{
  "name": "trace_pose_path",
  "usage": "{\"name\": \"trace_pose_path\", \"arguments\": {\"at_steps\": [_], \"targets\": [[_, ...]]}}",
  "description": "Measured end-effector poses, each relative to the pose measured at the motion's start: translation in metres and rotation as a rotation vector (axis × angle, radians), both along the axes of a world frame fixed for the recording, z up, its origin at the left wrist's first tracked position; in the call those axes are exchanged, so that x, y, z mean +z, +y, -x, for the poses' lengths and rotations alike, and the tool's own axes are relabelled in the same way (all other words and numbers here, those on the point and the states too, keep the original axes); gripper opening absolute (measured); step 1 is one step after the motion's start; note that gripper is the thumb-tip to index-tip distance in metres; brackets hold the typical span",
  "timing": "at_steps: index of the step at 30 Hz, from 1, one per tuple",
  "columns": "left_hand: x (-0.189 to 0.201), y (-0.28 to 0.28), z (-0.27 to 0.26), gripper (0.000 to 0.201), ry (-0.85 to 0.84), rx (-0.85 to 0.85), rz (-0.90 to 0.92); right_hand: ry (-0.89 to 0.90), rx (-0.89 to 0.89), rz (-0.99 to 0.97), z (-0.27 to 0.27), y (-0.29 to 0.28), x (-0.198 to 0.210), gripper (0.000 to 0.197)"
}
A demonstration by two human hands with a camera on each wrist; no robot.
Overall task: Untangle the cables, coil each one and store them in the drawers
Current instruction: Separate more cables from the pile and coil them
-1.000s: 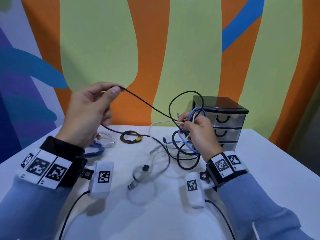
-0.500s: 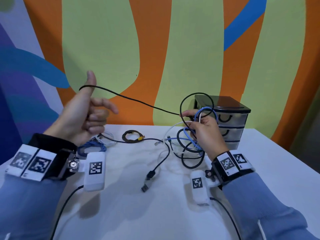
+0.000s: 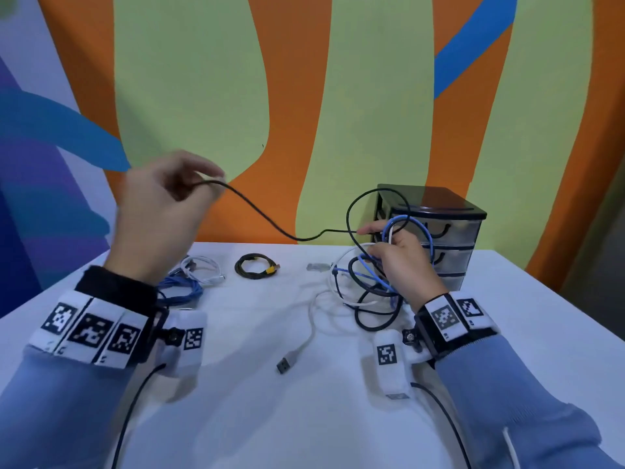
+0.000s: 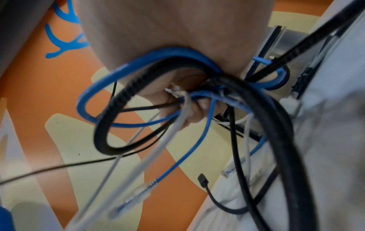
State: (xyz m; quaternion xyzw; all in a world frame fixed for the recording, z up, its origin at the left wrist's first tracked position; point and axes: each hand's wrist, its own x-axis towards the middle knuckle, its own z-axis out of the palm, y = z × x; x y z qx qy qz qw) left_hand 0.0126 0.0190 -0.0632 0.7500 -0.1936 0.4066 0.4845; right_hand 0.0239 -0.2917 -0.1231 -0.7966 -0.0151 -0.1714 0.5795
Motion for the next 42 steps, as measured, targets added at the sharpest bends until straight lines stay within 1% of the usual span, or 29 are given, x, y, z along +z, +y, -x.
{"name": "trace_pose_path", "arguments": {"at_steps": [1,2,4,6,8,10,12,14,15,17,19,21,22,23,25,27,28,29,31,33,34,35,36,37,38,39,40,41,42], "targets": [[0.0,-0.005,0.004,0.017,0.138,-0.129,-0.028,0.007,0.016,-0.02,0.0,0.001,0.001,0.038],[0.001,-0.01,0.008,0.027,0.269,-0.24,-0.095,0.013,0.035,-0.041,0.001,0.003,0.002,0.037],[0.0,-0.016,0.012,0.052,0.503,-0.432,-0.296,0.018,0.072,-0.06,0.003,0.007,0.004,0.036],[-0.002,-0.016,0.015,0.071,0.692,-0.575,-0.485,0.019,0.113,-0.063,0.005,0.011,0.005,0.043],[-0.004,-0.011,0.016,0.082,0.798,-0.649,-0.588,0.004,0.152,-0.031,0.006,0.012,0.006,0.054],[-0.003,-0.01,0.017,0.085,0.792,-0.676,-0.584,-0.002,0.196,-0.012,0.007,0.012,0.008,0.065],[0.0,-0.013,0.018,0.073,0.689,-0.681,-0.443,0.003,0.22,0.002,0.011,0.012,0.01,0.07],[0.0,-0.022,0.02,0.054,0.527,-0.641,-0.226,-0.01,0.243,0.026,0.014,0.016,0.013,0.061],[-0.001,-0.028,0.022,0.049,0.458,-0.611,-0.155,-0.011,0.251,0.033,0.014,0.019,0.013,0.054],[-0.004,-0.043,0.027,0.047,0.381,-0.568,-0.14,0.001,0.283,0.048,0.013,0.026,0.012,0.05],[-0.009,-0.061,0.033,0.042,0.371,-0.595,-0.194,-0.006,0.341,0.144,0.016,0.036,0.01,0.048],[-0.019,-0.079,0.039,0.031,0.347,-0.647,-0.221,-0.019,0.401,0.2,0.02,0.042,0.006,0.03],[-0.022,-0.086,0.042,0.03,0.323,-0.688,-0.203,-0.007,0.441,0.203,0.022,0.043,0.005,0.022],[-0.023,-0.091,0.045,0.032,0.3,-0.722,-0.158,0.013,0.451,0.224,0.022,0.042,0.005,0.023],[-0.02,-0.093,0.046,0.035,0.253,-0.744,-0.006,0.071,0.422,0.265,0.022,0.041,0.003,0.026],[-0.01,-0.09,0.047,0.033,0.194,-0.769,0.179,0.092,0.397,0.188,0.018,0.041,0.002,0.045],[-0.005,-0.088,0.047,0.032,0.161,-0.783,0.258,0.091,0.387,0.133,0.018,0.042,0.001,0.05],[0.0,-0.086,0.046,0.031,0.131,-0.782,0.32,0.076,0.363,0.092,0.017,0.041,0.001,0.05],[0.009,-0.085,0.04,0.031,0.092,-0.715,0.391,0.045,0.32,0.009,0.018,0.038,0.005,0.045],[0.019,-0.083,0.03,0.032,0.078,-0.616,0.434,0.038,0.385,-0.146,0.02,0.033,0.009,0.043],[0.025,-0.082,0.023,0.032,0.082,-0.562,0.442,0.054,0.456,-0.242,0.025,0.032,0.014,0.047],[0.032,-0.082,0.016,0.034,0.097,-0.501,0.417,0.083,0.517,-0.323,0.027,0.029,0.017,0.052],[0.038,-0.082,0.008,0.035,0.122,-0.428,0.342,0.106,0.551,-0.402,0.029,0.028,0.021,0.056],[0.044,-0.084,0.001,0.037,0.154,-0.352,0.212,0.133,0.541,-0.469,0.028,0.025,0.024,0.055],[0.049,-0.087,-0.003,0.039,0.193,-0.302,0.049,0.162,0.483,-0.52,0.027,0.025,0.026,0.05],[0.053,-0.092,-0.004,0.039,0.239,-0.295,-0.114,0.186,0.383,-0.506,0.024,0.025,0.027,0.042],[0.056,-0.097,-0.003,0.038,0.289,-0.322,-0.242,0.207,0.261,-0.408,0.024,0.028,0.026,0.039],[0.059,-0.104,0.0,0.038,0.329,-0.369,-0.326,0.2,0.147,-0.201,0.022,0.03,0.025,0.05],[0.06,-0.111,0.002,0.038,0.344,-0.407,-0.386,0.19,0.086,0.04,0.022,0.032,0.022,0.063]]}}
